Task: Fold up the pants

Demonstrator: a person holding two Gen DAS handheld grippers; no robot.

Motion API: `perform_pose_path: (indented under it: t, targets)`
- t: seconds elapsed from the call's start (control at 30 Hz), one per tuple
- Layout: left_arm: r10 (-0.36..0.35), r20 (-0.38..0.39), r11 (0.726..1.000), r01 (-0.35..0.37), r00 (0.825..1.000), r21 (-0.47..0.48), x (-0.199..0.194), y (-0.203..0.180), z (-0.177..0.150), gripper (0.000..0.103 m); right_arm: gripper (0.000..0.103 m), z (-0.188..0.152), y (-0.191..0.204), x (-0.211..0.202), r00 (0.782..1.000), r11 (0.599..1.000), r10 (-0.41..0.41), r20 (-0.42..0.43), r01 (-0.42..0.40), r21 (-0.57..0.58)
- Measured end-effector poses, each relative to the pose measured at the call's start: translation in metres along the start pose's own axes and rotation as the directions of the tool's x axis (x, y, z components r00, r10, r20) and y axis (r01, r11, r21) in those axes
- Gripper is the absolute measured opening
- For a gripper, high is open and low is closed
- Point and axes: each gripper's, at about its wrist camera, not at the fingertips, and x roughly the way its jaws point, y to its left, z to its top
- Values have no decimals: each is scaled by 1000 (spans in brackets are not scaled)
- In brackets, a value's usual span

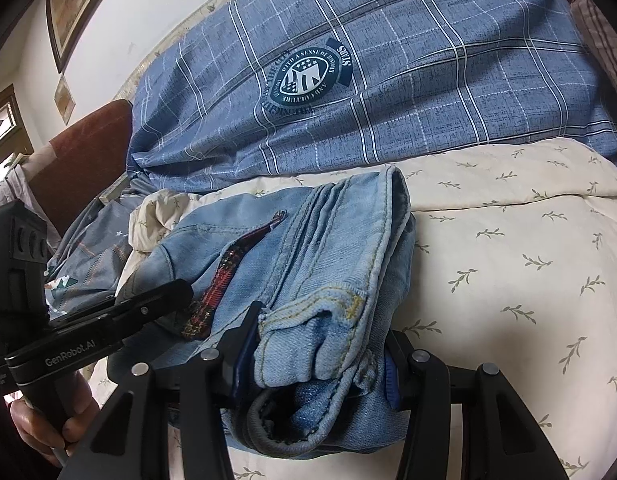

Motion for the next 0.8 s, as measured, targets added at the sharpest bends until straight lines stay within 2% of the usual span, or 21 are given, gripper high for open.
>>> perform_pose_path:
  t: [0.8]
  targets:
    - [32,-21,999,-32,999,0,7,2,-4,37,53,-3,-1,6,999,1000,-21,-41,22,3]
